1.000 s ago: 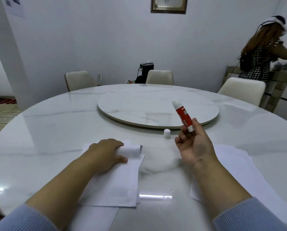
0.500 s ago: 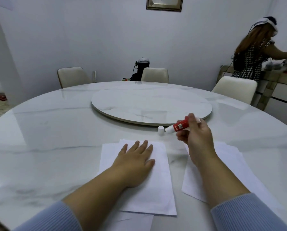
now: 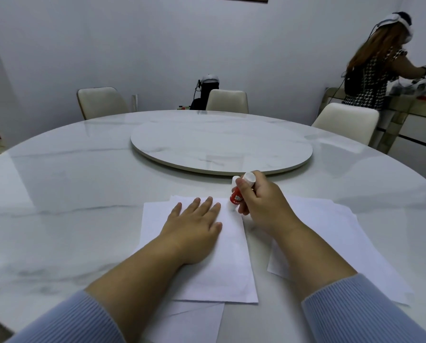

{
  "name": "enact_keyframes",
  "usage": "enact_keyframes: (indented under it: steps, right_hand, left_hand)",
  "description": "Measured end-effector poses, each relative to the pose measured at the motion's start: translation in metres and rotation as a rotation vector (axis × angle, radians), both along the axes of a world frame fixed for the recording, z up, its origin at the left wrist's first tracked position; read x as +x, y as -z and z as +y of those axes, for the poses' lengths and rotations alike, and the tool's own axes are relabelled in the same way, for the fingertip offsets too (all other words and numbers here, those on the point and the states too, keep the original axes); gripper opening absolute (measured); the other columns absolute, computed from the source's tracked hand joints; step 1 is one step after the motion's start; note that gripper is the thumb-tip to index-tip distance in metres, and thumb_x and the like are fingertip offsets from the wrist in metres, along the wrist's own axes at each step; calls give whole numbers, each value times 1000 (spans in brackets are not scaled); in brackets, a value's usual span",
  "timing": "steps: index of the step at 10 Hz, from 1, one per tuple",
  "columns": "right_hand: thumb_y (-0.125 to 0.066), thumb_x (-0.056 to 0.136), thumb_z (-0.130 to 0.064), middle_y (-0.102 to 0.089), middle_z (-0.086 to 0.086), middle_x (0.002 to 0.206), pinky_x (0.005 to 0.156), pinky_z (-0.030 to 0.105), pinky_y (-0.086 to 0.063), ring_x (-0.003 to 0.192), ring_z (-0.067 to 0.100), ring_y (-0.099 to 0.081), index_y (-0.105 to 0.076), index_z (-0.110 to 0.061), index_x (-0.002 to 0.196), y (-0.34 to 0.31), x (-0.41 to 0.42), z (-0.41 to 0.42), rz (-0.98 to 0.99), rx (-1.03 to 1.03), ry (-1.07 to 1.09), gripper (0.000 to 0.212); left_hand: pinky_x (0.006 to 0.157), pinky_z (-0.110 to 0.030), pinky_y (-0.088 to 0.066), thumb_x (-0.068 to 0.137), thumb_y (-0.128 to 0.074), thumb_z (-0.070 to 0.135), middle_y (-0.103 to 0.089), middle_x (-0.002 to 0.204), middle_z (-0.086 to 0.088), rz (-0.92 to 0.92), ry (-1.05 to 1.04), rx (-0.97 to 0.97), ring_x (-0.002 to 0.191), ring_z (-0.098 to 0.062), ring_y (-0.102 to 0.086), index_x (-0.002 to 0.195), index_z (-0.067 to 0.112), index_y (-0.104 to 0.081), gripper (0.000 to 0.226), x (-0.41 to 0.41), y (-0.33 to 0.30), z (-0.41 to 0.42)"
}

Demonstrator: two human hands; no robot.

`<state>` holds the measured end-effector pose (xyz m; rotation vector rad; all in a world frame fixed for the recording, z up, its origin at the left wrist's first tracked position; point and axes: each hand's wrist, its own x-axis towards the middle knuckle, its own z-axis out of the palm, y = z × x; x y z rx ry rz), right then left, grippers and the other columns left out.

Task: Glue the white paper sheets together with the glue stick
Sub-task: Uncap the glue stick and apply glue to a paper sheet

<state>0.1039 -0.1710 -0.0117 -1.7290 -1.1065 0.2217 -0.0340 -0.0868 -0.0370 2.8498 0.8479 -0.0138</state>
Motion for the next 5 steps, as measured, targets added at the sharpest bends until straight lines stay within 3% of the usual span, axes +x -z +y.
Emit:
enact_keyframes:
  steps: [1, 3, 4, 5]
  right_hand:
    - [-48, 95, -34, -62, 3, 66, 52, 24, -45, 42, 6, -53, -51, -10, 87, -4, -9, -14, -19, -16, -13, 26]
    - [-48, 86, -45, -66, 18, 72, 53, 41, -45, 51, 20, -50, -52, -11, 78, -1, -40, -63, -82, 11, -116, 36]
    - [-52, 84, -42, -64, 20, 69, 46, 31, -40, 48, 13, -49, -55, -8, 75, 1, -52, -81, -23, 43, -192, 35]
    - [-54, 82, -31, -62, 24, 65, 38, 19, -35, 44, 15, -53, -56, -6, 71, 0, -57, -86, 227, 79, -271, 27]
  left_hand:
    - [118, -42, 6, 99, -13, 39, 9, 160, 8, 9, -2, -7, 146, -11, 9, 150, 30, 2, 54, 0, -1, 0]
    - [118, -41, 6, 99, -13, 40, 10, 160, 9, 24, 2, -21, 146, -11, 9, 150, 30, 3, 55, -1, -2, 0]
    - [118, -41, 7, 99, -13, 40, 10, 160, 9, 22, 5, -24, 146, -10, 9, 150, 30, 3, 55, -1, -2, 0]
    - [119, -41, 6, 98, -13, 46, 9, 160, 8, 11, 2, -23, 146, -10, 9, 150, 30, 2, 57, -2, -2, -1]
